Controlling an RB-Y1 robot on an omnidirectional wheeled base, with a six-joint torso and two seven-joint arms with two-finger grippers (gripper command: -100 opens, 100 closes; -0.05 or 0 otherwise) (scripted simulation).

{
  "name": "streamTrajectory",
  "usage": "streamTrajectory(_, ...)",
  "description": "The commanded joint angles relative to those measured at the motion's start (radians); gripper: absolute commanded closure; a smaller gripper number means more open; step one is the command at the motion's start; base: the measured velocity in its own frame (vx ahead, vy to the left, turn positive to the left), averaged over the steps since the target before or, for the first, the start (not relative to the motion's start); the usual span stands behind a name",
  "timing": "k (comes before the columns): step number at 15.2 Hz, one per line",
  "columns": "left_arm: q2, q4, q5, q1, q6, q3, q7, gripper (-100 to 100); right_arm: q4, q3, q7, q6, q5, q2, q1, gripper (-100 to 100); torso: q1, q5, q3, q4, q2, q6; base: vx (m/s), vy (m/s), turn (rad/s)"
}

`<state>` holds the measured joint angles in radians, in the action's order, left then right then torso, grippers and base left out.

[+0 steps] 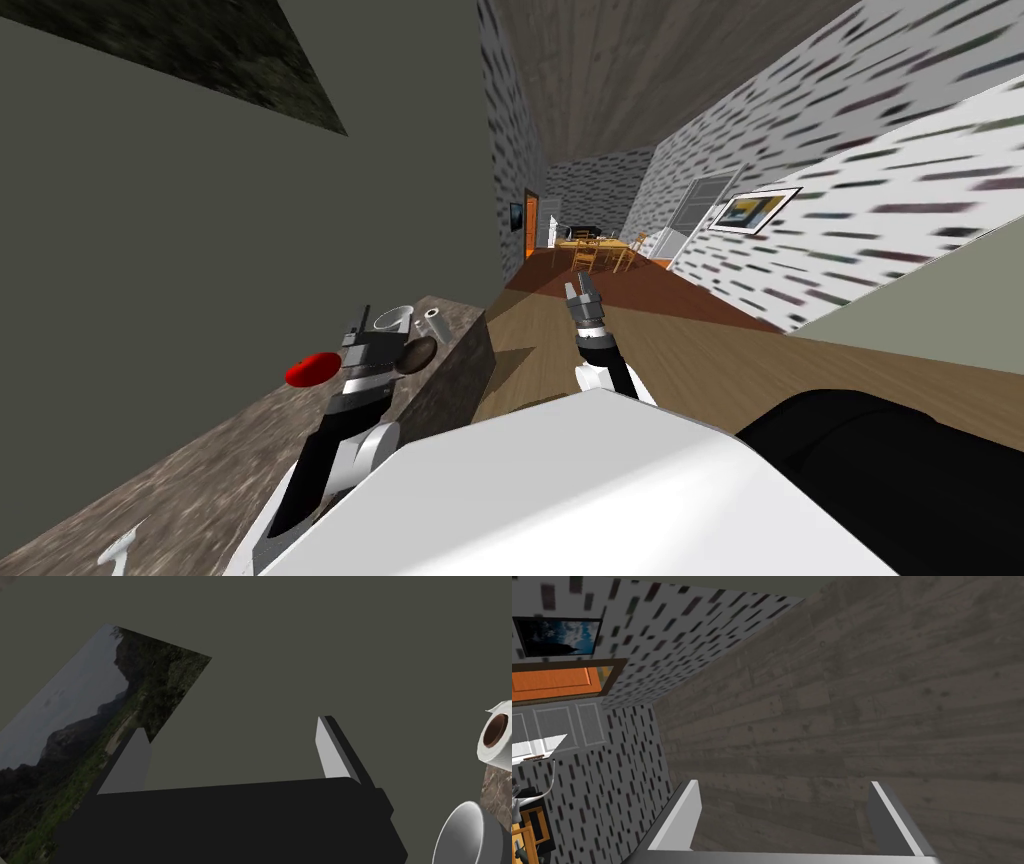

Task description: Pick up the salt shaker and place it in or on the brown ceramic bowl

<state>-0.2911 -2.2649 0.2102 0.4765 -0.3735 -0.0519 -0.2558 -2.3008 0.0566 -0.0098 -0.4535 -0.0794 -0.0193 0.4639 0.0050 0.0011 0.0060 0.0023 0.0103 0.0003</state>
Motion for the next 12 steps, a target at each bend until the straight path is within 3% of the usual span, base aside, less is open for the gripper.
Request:
streamTrajectory(1,-0.027,0.015,0.031,-0.010,0.022,-0.006,-0.028,-100,0.000,0.000,0.000,0.000,0.000,0.000,0.000,0,0.000,0.000,0.000,0.000,0.000,0.000,-0.117,0.048,-0.074)
streamTrajectory(4,-0.090,0.056,0.102,-0.036,0.077,-0.008,-0.091,-100,0.000,0.000,0.000,0.000,0.000,0.000,0.000,0,0.001,0.000,-0.001,0.000,-0.001,0.000,-0.127,0.055,-0.096)
streamTrajectory(5,-0.090,0.056,0.107,-0.036,0.077,-0.008,-0.091,-100,0.000,0.000,0.000,0.000,0.000,0.000,0.000,0,0.001,0.000,-0.001,0.000,-0.001,0.000,-0.132,0.056,-0.088)
streamTrajectory(6,-0.124,0.080,0.141,-0.051,0.108,-0.007,-0.124,-100,0.000,0.000,0.000,0.000,0.000,0.000,0.000,0,0.001,0.000,0.000,0.000,-0.001,0.000,-0.134,0.051,-0.090)
streamTrajectory(7,-0.124,0.080,0.148,-0.051,0.108,-0.007,-0.124,-100,0.000,0.000,0.000,0.000,0.000,0.000,0.000,0,0.001,0.000,0.000,0.000,-0.001,0.000,-0.111,0.045,-0.077)
streamTrajectory(8,-0.158,0.105,0.178,-0.068,0.141,-0.005,-0.158,-100,0.000,0.000,0.000,0.000,0.000,0.000,0.000,0,0.001,0.000,-0.001,0.000,-0.001,0.000,-0.112,0.045,-0.113)
streamTrajectory(9,-0.158,0.105,0.191,-0.068,0.141,-0.005,-0.159,-100,0.000,0.000,0.000,0.000,0.000,0.000,0.000,0,0.001,0.000,-0.001,0.000,-0.002,0.000,-0.107,0.045,-0.094)
streamTrajectory(10,-0.192,0.133,0.218,-0.085,0.176,-0.002,-0.191,-100,0.000,0.000,0.000,0.000,0.000,0.000,0.000,0,0.000,0.000,-0.001,0.000,-0.002,0.000,-0.093,0.047,-0.111)
streamTrajectory(11,-0.194,0.133,0.235,-0.085,0.176,-0.002,-0.195,-100,0.000,0.000,0.000,0.000,0.000,0.000,0.000,0,0.001,0.000,-0.002,-0.001,-0.003,0.000,-0.078,0.050,-0.085)
streamTrajectory(12,-0.230,0.162,0.261,-0.104,0.207,0.003,-0.228,-100,0.000,0.000,0.000,0.000,0.000,0.000,0.000,0,0.001,0.000,-0.002,-0.001,-0.004,0.000,-0.086,0.058,-0.096)
